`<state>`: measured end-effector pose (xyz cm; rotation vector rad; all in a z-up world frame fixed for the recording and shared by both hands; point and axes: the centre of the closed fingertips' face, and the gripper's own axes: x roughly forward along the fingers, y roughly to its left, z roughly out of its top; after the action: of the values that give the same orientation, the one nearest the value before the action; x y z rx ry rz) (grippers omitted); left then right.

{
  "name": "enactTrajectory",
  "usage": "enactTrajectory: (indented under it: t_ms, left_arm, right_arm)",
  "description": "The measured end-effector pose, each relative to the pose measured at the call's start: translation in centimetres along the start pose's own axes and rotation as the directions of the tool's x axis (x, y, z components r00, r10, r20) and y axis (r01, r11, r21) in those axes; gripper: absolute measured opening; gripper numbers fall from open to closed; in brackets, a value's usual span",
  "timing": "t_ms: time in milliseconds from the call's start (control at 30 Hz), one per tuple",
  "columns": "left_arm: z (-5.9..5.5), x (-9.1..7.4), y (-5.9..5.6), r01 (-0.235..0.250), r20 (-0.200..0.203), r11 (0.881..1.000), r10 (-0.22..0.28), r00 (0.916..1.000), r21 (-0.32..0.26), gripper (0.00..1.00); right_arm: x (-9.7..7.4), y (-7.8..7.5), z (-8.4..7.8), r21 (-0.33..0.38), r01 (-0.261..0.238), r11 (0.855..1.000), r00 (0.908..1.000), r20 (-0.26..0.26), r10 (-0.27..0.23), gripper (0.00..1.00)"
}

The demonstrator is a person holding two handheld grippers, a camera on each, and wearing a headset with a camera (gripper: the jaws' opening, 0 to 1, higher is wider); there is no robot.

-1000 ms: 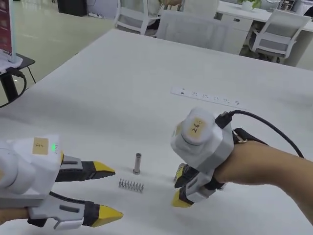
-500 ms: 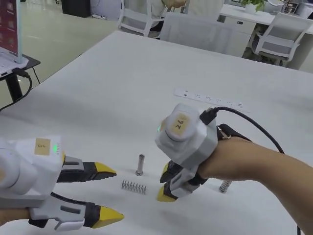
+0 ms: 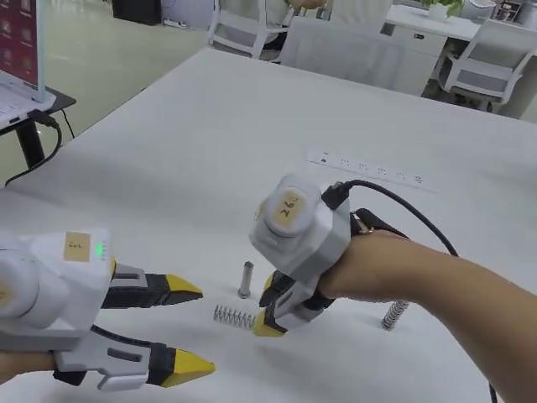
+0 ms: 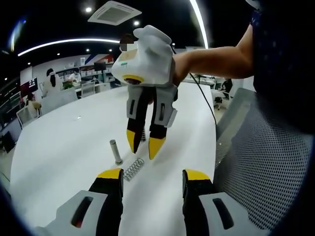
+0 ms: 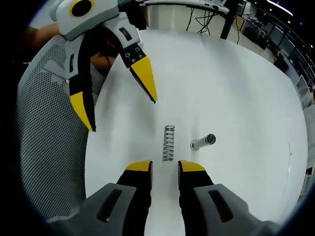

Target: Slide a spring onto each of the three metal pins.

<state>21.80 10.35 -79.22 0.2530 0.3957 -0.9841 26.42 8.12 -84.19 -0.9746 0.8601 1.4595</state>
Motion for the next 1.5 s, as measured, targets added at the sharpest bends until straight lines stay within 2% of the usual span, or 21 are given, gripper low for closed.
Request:
enactTrajectory:
  t_ms: [900, 1200, 1500]
  left_arm:
    - [-0.3, -0.3, 0.5, -0.007, 0.001, 1.0, 0.007, 1.0, -0.007, 0.4]
    - [-0.5, -0.4, 0.7, -0.01, -0.002, 1.0, 0.01, 1.0, -0.009, 0.39]
    - [-0.5, 0.0, 0.7, 0.0, -0.01, 1.0, 0.0, 0.9999, -0.002, 0.39]
  right_arm:
    - [2.1, 0.0, -0.1, -0.027, -0.014, 1.0, 0.9994, -0.033, 0.013, 0.13]
    - [2.1, -0.1, -0.1, -0.046, -0.002, 0.999, 0.9994, -0.036, 0.001, 0.08]
    - [1.2, 1.0, -0.3, -0.036, -0.024, 0.999, 0.9994, -0.027, 0.023, 0.08]
